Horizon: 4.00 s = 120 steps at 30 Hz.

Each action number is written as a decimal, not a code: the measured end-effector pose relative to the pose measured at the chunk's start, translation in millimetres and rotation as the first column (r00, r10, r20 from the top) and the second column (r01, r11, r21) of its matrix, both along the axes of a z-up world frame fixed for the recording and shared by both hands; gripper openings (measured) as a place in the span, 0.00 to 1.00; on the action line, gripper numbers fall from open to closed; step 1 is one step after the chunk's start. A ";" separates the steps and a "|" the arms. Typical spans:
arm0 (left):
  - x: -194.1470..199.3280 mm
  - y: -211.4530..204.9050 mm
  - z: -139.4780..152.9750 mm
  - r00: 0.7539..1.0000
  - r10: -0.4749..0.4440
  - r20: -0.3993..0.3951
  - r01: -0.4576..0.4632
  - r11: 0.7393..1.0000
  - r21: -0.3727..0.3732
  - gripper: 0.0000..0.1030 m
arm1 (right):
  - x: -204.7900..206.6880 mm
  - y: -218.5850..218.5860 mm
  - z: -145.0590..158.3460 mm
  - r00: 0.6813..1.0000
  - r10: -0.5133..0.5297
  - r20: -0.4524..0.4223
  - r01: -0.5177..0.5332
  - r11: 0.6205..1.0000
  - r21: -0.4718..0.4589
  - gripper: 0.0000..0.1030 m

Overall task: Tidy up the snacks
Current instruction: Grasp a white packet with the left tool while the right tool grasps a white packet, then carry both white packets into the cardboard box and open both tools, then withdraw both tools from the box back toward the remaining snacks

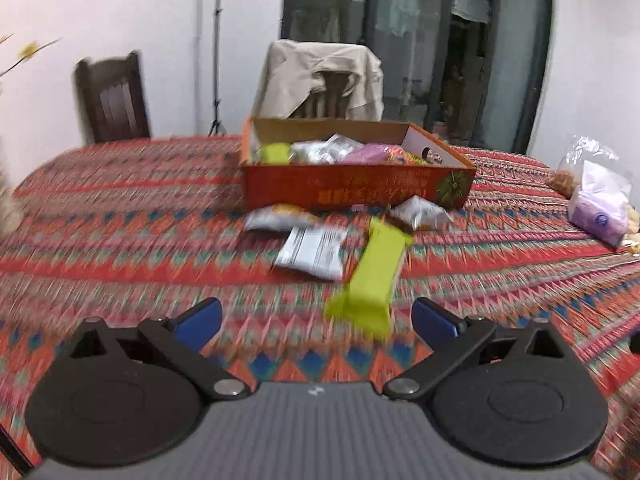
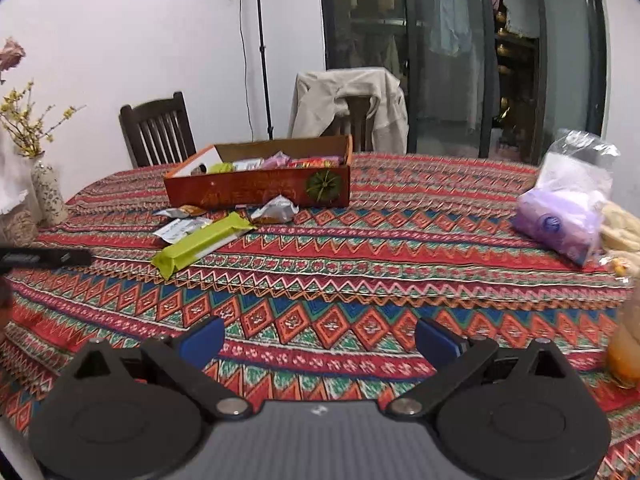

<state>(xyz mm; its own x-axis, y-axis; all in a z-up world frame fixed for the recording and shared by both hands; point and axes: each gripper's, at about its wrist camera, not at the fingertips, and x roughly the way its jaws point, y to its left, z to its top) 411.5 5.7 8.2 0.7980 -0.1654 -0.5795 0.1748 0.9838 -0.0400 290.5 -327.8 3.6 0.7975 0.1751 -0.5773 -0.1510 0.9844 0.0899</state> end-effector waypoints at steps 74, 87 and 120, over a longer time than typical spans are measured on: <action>26.2 32.0 61.0 0.988 -0.004 0.154 0.029 0.987 -0.156 0.40 | 121.8 53.5 38.2 0.971 0.183 0.157 -0.189 0.981 0.030 0.56; 197.2 29.8 68.1 0.993 0.038 0.112 -0.024 0.991 -0.129 0.40 | 343.9 134.5 55.0 0.965 0.261 0.036 -0.263 0.958 0.109 0.58; 127.5 33.2 102.9 0.993 -0.007 0.114 0.008 1.000 -0.006 0.88 | 292.1 69.1 100.0 0.987 0.150 0.064 -0.150 0.989 -0.008 0.89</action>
